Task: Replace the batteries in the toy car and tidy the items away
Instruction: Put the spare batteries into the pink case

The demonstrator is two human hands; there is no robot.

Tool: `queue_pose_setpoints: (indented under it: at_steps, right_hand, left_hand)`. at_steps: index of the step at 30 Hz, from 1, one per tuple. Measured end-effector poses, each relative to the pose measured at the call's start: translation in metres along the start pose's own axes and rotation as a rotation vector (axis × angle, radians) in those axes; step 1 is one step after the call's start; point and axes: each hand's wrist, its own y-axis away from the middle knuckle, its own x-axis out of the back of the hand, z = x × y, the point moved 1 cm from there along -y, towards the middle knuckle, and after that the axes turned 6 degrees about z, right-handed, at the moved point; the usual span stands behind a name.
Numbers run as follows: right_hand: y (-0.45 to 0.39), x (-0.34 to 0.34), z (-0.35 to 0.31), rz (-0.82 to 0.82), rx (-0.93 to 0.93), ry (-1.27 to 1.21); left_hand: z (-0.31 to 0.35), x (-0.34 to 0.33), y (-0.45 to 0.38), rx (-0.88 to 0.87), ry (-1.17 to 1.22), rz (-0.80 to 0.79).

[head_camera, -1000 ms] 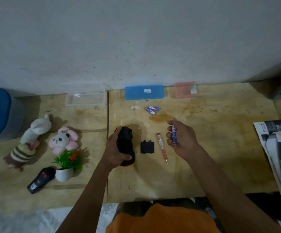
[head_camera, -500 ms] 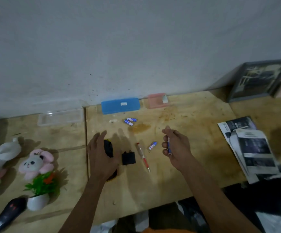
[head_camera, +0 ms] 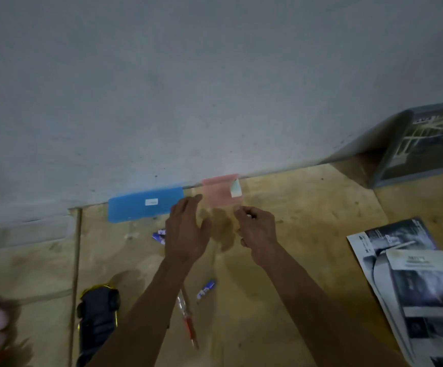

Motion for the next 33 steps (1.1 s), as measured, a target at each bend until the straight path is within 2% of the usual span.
queue_pose_setpoints:
  at_steps: [5, 8, 15, 25, 29, 33]
  right_hand:
    - [-0.036, -0.026, 0.008, 0.011, -0.089, 0.012]
    - [-0.047, -0.035, 0.011, 0.022, -0.149, -0.009]
    - [-0.051, -0.049, 0.015, 0.053, -0.305, -0.124]
    - [-0.043, -0.045, 0.017, 0.019, -0.248, -0.198]
    - [-0.043, -0.044, 0.001, 0.018, -0.174, -0.195]
    - [-0.042, -0.030, -0.009, 0.007, -0.142, -0.175]
  left_hand:
    - [-0.004, -0.034, -0.035, 0.046, -0.194, -0.062]
    - [-0.006, -0.046, -0.048, -0.014, -0.304, -0.098]
    - [-0.013, -0.054, -0.055, -0.141, -0.443, 0.001]
    - [-0.015, -0.060, -0.058, -0.172, -0.439, 0.066]
    - [-0.009, -0.059, -0.061, -0.104, -0.430, 0.093]
    - [-0.005, -0.061, -0.055, -0.019, -0.365, 0.041]
